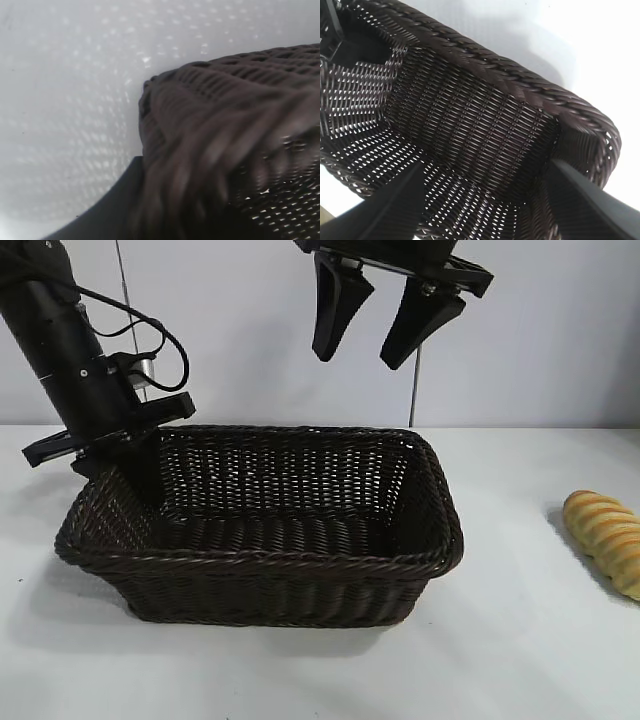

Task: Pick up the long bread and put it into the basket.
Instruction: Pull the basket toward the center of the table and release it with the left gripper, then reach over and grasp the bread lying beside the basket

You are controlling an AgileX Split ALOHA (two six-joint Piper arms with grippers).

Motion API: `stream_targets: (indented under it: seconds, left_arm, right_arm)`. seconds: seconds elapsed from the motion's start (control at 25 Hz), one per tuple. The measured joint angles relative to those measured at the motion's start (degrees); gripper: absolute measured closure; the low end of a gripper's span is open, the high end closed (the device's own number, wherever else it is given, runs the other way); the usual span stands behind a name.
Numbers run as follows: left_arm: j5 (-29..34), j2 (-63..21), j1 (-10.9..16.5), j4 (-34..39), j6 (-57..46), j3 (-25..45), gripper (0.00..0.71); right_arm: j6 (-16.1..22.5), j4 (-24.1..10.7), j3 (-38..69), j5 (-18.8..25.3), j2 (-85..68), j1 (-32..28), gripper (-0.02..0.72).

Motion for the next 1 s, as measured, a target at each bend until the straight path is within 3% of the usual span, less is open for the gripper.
stream_targets:
  seconds: [0.48, 0.72, 1.0]
  left_arm:
    - [2.9, -8.8, 3.3, 1.0, 0.0, -0.3, 0.196]
    - [3.4, -14.0, 3.3, -4.5, 0.0, -0.4, 0.195]
    - [3.6, -14.4, 3.3, -12.2, 0.3, 0.1, 0.195]
  right_arm:
    - [0.0, 0.0, 0.0, -0.4, 0.0, 0.0, 0.196]
    - [0.0, 0.0, 0.0, -0.4, 0.0, 0.0, 0.196]
    - [0.0, 0.0, 0.0, -0.4, 0.0, 0.0, 0.196]
